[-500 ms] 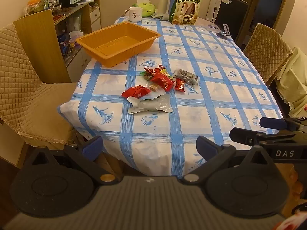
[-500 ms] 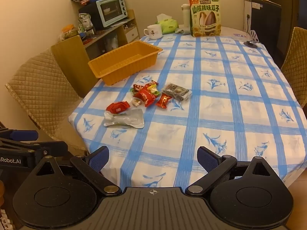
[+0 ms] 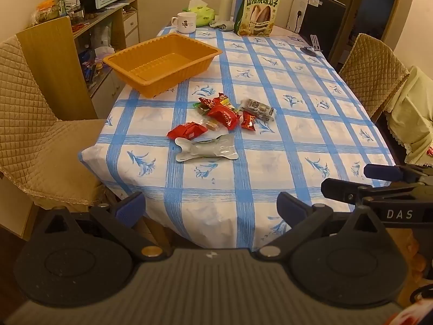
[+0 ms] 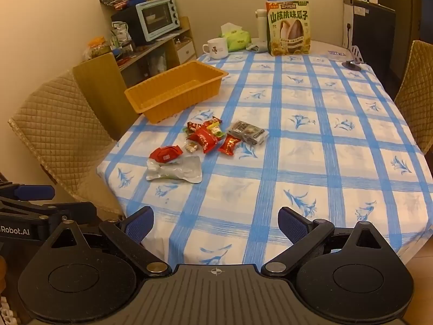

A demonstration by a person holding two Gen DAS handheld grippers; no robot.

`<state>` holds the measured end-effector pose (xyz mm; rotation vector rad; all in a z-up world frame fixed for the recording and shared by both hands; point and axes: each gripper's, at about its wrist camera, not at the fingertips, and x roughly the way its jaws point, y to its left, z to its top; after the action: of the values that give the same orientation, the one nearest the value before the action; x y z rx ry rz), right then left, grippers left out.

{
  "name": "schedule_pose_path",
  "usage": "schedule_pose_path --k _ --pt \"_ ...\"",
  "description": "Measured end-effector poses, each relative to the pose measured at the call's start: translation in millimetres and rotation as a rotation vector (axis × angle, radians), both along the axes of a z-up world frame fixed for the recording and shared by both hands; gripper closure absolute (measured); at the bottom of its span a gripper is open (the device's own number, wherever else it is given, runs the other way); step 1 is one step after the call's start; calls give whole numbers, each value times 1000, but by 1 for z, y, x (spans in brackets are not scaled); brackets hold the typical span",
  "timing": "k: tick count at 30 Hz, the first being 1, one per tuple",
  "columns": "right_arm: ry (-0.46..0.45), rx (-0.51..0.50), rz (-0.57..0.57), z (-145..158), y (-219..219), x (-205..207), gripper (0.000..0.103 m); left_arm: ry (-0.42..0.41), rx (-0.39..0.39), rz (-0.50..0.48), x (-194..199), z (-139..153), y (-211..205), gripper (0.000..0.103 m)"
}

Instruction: Organize snacks

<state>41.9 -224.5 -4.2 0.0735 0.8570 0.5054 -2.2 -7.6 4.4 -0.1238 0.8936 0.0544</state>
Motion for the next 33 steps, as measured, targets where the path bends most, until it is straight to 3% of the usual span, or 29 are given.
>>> schedule_pose_path --k 33 --pt "2 2 2 -2 -1 1 5 2 3 -14 2 -2 -6 0"
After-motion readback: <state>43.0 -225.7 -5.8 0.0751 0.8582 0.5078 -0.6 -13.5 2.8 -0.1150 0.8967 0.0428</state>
